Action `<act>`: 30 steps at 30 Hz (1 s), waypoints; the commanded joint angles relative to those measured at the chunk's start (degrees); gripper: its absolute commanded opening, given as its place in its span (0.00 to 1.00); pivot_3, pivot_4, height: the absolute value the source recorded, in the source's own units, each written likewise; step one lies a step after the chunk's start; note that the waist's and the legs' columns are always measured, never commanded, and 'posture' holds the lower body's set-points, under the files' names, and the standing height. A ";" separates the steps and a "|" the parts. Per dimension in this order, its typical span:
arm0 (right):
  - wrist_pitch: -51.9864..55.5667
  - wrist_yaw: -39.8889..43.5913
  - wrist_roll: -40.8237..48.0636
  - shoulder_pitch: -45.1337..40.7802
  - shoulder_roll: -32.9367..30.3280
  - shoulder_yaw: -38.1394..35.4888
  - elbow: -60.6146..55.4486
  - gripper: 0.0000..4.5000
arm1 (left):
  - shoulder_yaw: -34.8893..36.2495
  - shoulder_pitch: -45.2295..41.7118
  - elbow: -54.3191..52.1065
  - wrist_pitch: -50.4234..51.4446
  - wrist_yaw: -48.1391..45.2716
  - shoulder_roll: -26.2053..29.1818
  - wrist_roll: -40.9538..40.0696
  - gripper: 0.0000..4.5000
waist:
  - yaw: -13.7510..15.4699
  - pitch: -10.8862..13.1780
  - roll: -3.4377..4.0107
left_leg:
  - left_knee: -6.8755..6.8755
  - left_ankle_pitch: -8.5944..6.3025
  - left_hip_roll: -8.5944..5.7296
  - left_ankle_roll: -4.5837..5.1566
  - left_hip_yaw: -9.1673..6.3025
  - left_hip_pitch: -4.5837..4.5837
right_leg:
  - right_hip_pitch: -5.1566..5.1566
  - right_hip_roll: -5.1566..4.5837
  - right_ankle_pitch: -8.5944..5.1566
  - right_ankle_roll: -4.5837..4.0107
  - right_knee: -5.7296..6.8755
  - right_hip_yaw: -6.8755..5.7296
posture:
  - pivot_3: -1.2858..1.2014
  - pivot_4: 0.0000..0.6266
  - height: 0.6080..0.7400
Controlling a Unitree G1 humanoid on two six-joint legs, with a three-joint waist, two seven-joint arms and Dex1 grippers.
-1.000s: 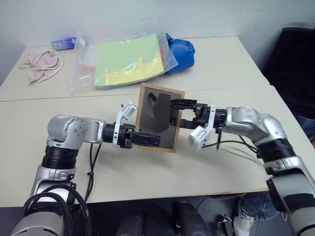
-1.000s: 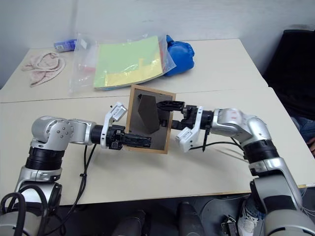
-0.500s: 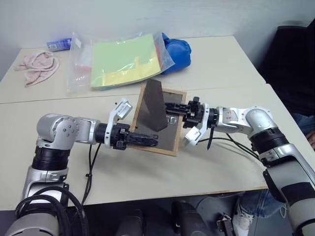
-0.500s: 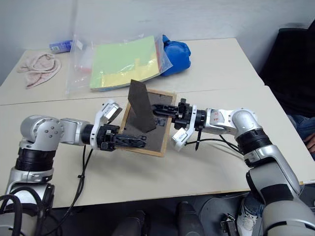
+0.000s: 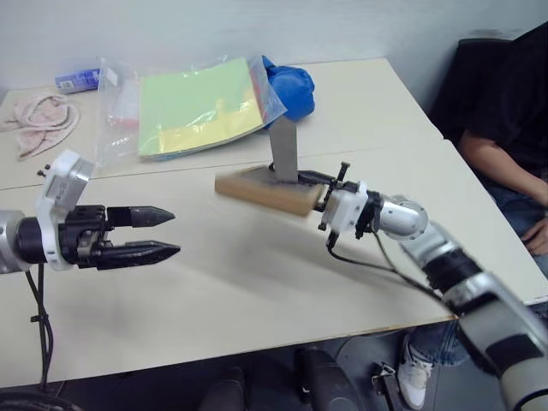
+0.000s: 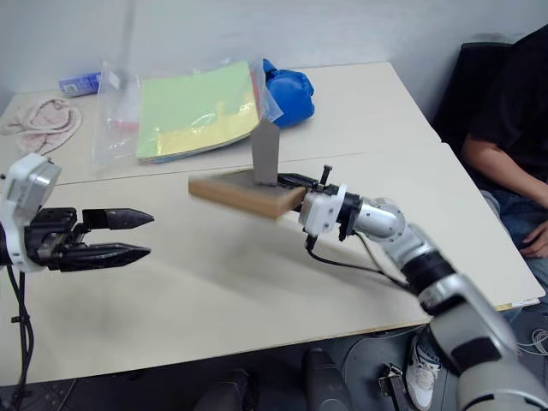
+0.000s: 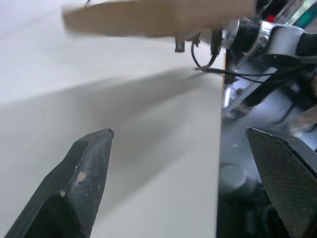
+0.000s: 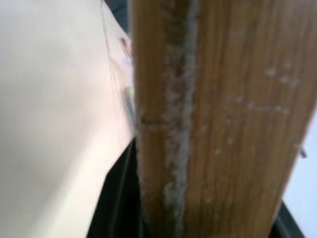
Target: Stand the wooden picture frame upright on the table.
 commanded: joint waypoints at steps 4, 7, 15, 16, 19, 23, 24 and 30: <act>39.19 13.49 23.90 4.55 3.29 -6.87 -14.73 0.23 | -1.21 4.09 -8.53 -9.64 7.64 -5.45 3.22 1.00 | 2.68 0.02 0.03 | 0.13 -0.10 -0.05 -0.04 -0.10 0.02 | 0.03 0.00 0.05 0.00 -0.17 -0.06 | 0.52 0.24 1.00; 42.71 13.61 21.55 5.77 9.07 -9.54 -9.92 0.23 | -1.55 4.45 -8.94 -10.73 9.45 -6.10 2.60 1.00 | 3.80 0.02 0.02 | 0.11 -0.09 -0.05 -0.10 -0.11 0.05 | -0.02 0.04 0.07 -0.02 -0.13 -0.06 | 0.52 0.24 1.00; 44.00 18.72 11.94 9.47 14.68 -11.67 -3.43 0.23 | -0.84 5.68 -7.53 -11.76 10.94 -4.73 2.02 1.00 | 3.87 0.02 0.03 | 0.11 -0.09 -0.18 -0.08 -0.09 -0.02 | -0.08 -0.05 0.07 -0.01 -0.14 -0.07 | 0.52 0.24 1.00; 43.83 19.21 10.85 9.81 14.87 -11.97 -3.13 0.23 | -1.00 5.60 -7.12 -12.07 11.13 -4.68 2.36 1.00 | 3.86 0.02 0.03 | 0.11 -0.09 -0.16 -0.08 -0.09 -0.01 | -0.08 -0.04 0.07 -0.01 -0.12 -0.08 | 0.52 0.24 1.00; 47.25 20.63 10.30 10.29 14.50 -13.68 -3.86 0.41 | -1.58 5.91 -5.84 -12.82 11.00 -4.14 3.24 1.00 | 3.82 0.01 0.04 | 0.11 -0.08 -0.14 -0.11 -0.09 0.02 | -0.08 -0.01 0.07 -0.02 -0.08 -0.09 | 0.52 0.24 1.00; 52.66 22.07 10.13 11.25 11.40 -16.52 -9.15 0.71 | -1.75 6.61 -4.68 -14.46 10.69 -3.76 3.92 1.00 | 3.85 0.01 0.04 | 0.10 -0.08 -0.15 -0.11 -0.09 -0.01 | -0.10 -0.02 0.07 -0.02 -0.10 -0.08 | 0.52 0.24 1.00; 54.80 22.39 10.39 11.74 9.70 -17.26 -11.31 0.78 | -1.74 6.89 -4.67 -14.80 10.60 -3.70 4.10 1.00 | 3.87 0.01 0.04 | 0.10 -0.08 -0.16 -0.11 -0.09 -0.01 | -0.10 -0.03 0.07 -0.02 -0.10 -0.08 | 0.52 0.24 1.00; 67.52 32.83 18.19 14.67 -10.55 -28.00 -26.14 0.99 | -1.21 6.98 -3.92 -15.03 9.13 -1.23 3.57 1.00 | 4.88 0.02 0.06 | 0.08 -0.09 -0.19 -0.08 -0.10 -0.08 | -0.12 -0.08 0.07 -0.01 -0.17 -0.08 | 0.52 0.24 1.00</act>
